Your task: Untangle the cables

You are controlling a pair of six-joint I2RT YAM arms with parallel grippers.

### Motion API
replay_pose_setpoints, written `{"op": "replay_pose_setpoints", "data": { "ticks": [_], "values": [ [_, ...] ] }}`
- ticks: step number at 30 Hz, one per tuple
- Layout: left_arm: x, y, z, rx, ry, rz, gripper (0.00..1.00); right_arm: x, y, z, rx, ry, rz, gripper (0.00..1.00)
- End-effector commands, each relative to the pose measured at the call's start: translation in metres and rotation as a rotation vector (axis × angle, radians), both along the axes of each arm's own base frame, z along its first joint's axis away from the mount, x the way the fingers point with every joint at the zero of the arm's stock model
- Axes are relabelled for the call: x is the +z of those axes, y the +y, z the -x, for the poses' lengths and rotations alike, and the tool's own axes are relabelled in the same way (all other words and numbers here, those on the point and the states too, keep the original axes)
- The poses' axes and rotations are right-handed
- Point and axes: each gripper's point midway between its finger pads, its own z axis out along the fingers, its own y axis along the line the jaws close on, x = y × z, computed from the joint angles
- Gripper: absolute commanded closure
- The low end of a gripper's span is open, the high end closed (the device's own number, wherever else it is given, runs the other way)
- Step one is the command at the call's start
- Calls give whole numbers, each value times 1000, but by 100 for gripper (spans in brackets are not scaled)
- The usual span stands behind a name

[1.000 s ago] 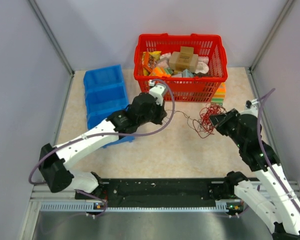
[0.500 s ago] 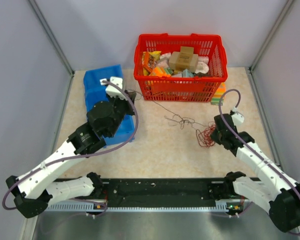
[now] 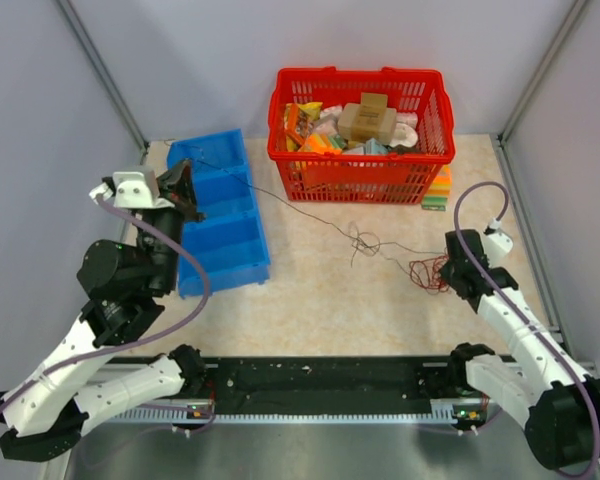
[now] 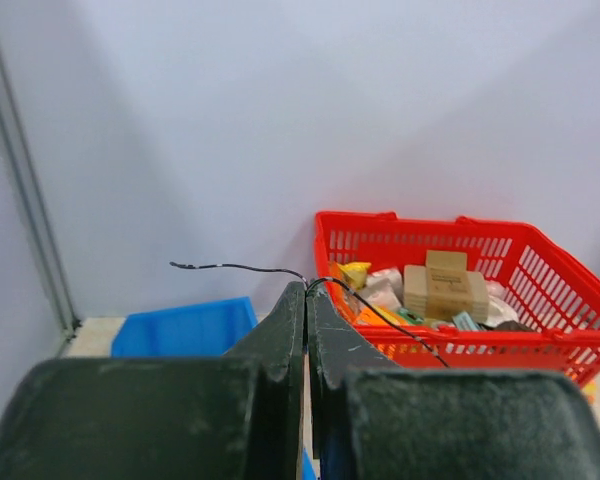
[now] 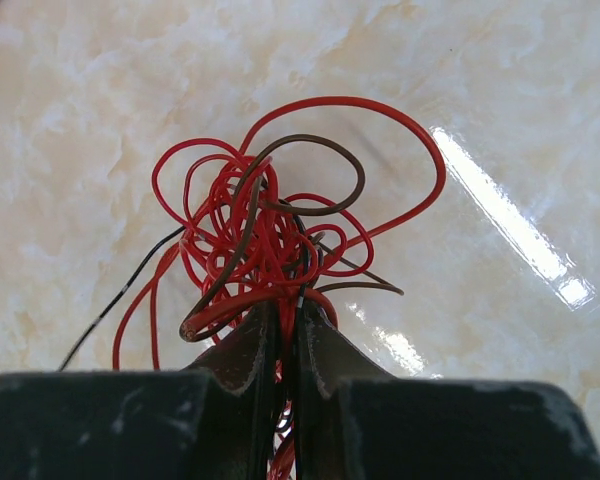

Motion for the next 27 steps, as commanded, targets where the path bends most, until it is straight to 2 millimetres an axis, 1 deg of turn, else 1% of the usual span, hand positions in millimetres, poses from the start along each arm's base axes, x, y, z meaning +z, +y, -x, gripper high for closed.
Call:
{"op": "replay_pose_setpoints", "data": {
  "ticks": [1, 2, 3, 4, 5, 7, 8, 10, 14, 17, 20, 22, 23, 25, 27],
  "values": [
    [32, 34, 14, 97, -90, 23, 100, -4, -8, -2, -16, -10, 19, 100],
    [37, 39, 17, 108, -95, 22, 100, -4, -10, -2, -22, -6, 30, 100],
    [42, 47, 20, 135, -98, 24, 100, -5, -13, -2, -32, -1, 38, 100],
    [46, 57, 22, 175, -99, 19, 100, -8, -18, 0, -49, 10, 39, 100],
    [52, 72, 27, 231, -101, 32, 100, -12, -16, -1, -41, 16, 2, 100],
    [66, 100, 42, 306, -139, 73, 100, -22, -18, -3, -50, 17, -96, 100],
    [71, 112, 51, 320, -163, 97, 100, -25, -24, -3, -73, 15, -121, 100],
    [78, 129, 67, 316, -199, 131, 100, -25, -32, -2, -92, 13, -104, 100],
    [87, 145, 81, 323, -226, 113, 100, -25, -40, -2, -108, 21, -73, 100],
    [90, 153, 86, 344, -225, 108, 100, -27, -43, -3, -112, 35, -61, 100],
    [94, 155, 89, 345, -233, 82, 100, -30, -52, -4, -130, 44, -41, 100],
    [95, 157, 90, 352, -236, 63, 100, -35, -60, -5, -153, 46, -73, 100],
    [97, 157, 90, 357, -233, 63, 100, -37, -61, -6, -153, 43, -105, 100],
    [99, 158, 91, 350, -229, 72, 100, -33, -64, -10, -145, 12, -133, 100],
    [101, 151, 88, 332, -223, 35, 100, -25, -69, -12, -138, -9, -94, 100]
  ]
}}
